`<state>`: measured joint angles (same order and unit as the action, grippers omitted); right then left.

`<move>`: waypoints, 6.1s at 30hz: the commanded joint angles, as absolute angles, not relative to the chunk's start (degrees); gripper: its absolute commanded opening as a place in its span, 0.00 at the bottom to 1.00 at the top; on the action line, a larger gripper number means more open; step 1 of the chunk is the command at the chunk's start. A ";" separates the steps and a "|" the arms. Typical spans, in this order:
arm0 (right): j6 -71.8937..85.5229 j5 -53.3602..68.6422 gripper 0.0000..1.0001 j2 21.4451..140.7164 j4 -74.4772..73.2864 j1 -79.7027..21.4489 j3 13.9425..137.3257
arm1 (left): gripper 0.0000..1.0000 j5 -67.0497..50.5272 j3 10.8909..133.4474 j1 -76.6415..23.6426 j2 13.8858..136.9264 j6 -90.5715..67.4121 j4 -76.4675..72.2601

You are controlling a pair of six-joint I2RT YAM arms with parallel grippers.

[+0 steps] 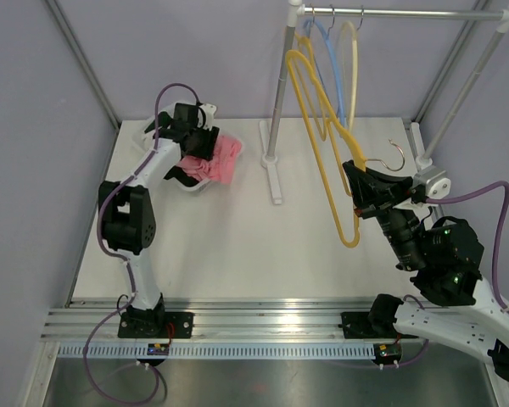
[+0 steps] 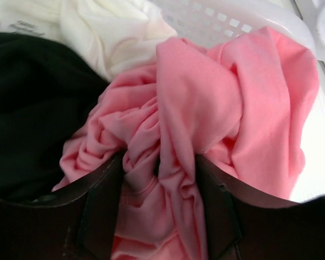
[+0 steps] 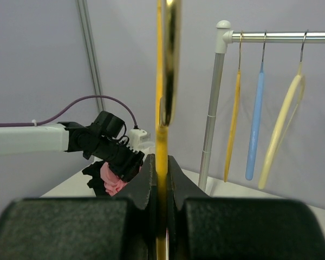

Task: Remove the t-shirt from the hanger
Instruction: Place the tshirt into the basket, then hang the hanger back to the clothesline with the right arm

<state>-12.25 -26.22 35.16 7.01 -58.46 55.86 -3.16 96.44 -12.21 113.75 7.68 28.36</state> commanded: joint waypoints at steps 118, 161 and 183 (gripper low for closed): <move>1.67 -2.46 0.00 104.24 -39.46 -7.21 142.82 | 0.99 -2.20 68.29 -20.48 75.76 11.51 10.02; 6.85 6.41 0.00 119.71 -28.56 -4.66 147.31 | 0.99 -3.43 68.29 -20.48 76.64 11.34 10.11; 6.59 14.76 0.01 114.53 -33.84 -2.99 136.95 | 0.99 -4.31 68.47 -20.48 76.11 11.16 10.99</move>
